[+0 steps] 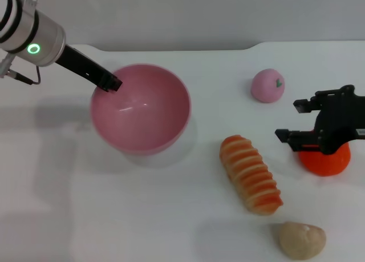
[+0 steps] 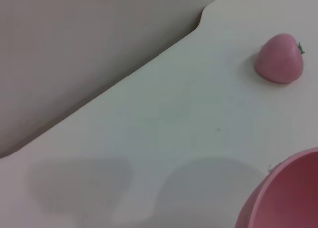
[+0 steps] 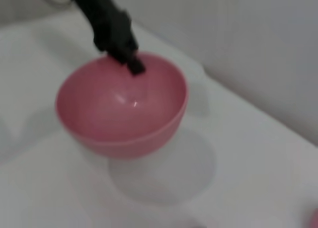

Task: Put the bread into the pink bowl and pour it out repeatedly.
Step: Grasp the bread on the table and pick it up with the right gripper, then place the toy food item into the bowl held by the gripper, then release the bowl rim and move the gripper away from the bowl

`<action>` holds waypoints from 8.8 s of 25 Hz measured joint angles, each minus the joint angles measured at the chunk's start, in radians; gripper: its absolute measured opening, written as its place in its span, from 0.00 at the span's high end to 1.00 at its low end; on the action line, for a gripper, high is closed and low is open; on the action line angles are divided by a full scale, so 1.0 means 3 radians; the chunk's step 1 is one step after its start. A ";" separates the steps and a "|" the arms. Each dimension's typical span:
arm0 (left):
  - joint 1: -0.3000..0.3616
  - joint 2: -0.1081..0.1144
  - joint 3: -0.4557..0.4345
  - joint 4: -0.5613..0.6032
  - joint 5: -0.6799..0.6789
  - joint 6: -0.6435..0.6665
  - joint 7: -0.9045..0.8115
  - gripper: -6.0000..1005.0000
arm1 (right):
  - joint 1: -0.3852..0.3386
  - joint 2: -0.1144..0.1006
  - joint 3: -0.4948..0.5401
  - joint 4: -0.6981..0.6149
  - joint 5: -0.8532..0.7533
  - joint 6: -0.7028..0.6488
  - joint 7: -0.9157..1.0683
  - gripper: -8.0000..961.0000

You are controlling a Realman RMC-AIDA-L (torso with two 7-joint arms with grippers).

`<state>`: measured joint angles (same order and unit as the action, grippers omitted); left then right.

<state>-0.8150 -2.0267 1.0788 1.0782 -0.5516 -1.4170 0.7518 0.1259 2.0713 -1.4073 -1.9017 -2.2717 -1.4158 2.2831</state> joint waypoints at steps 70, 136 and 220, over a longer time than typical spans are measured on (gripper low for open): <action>0.0135 -0.0101 0.0167 0.0004 -0.0038 0.0011 0.0143 0.90 | 0.1034 0.0007 -0.1130 0.1752 -0.0998 0.0542 0.0781 0.35; 0.0141 -0.0106 0.0276 -0.0030 -0.0039 0.0053 0.0126 0.89 | 0.0244 0.0024 -0.1077 -0.0438 -0.1386 0.0601 0.0937 0.83; 0.0201 -0.0122 0.0577 -0.0049 -0.0282 0.0111 0.0108 0.89 | -0.0688 -0.0008 -0.1690 0.1058 -0.0583 0.5569 0.1234 0.61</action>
<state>-0.7546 -2.0634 1.2520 1.0637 -0.6363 -1.3837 0.7841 -0.0804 2.0689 -1.9142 -1.5844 -2.4467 0.2550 2.6534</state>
